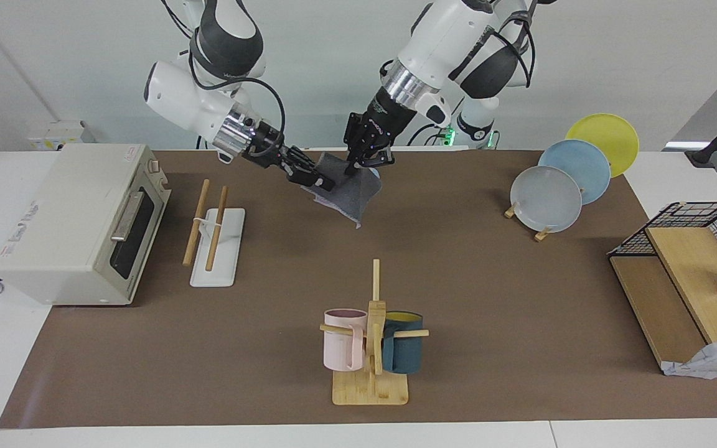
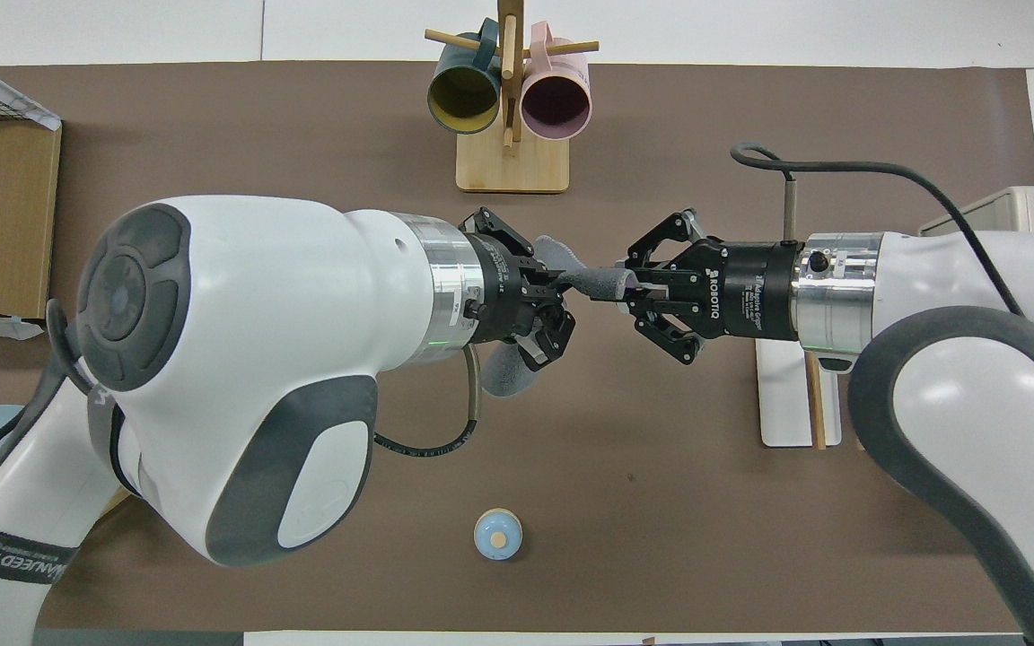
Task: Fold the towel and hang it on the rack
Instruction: 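Hold the towel out with the left gripper while the right gripper grasps it, then carry the towel to the rack with the right gripper while the left gripper withdraws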
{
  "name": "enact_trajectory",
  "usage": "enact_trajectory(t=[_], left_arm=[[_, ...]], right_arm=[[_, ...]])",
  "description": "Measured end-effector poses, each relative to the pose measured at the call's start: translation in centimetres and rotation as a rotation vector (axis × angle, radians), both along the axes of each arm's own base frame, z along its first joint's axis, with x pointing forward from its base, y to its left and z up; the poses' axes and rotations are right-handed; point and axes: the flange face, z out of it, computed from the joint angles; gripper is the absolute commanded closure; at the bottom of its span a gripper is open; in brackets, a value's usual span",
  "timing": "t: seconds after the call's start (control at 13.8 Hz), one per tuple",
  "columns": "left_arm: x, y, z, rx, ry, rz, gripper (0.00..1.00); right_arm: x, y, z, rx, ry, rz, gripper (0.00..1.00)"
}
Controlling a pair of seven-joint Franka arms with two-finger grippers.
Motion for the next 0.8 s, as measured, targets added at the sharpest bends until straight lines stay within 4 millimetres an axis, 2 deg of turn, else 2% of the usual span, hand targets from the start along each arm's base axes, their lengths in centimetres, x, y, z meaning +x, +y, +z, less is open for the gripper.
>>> enact_trajectory(t=[0.29,0.36,0.44,0.65,0.8], left_arm=[[-0.6,-0.5,-0.2,0.003,0.003,-0.011,1.0],[-0.8,-0.7,-0.3,0.006,0.003,-0.014,0.7],[-1.0,-0.7,-0.5,0.01,0.003,-0.016,0.01],[-1.6,-0.6,-1.0,0.022,-0.002,-0.013,0.0],[-1.8,-0.5,-1.1,0.027,-0.007,-0.012,0.0]], right_arm=[[0.0,0.0,0.0,-0.007,-0.038,0.027,1.0],[0.0,0.0,0.0,-0.009,-0.046,0.032,1.0],[0.0,0.0,0.0,-0.01,-0.051,0.036,1.0],[-0.1,0.0,-0.1,-0.041,-0.094,0.08,1.0],[-0.5,-0.1,-0.7,-0.201,-0.155,0.226,1.0]])
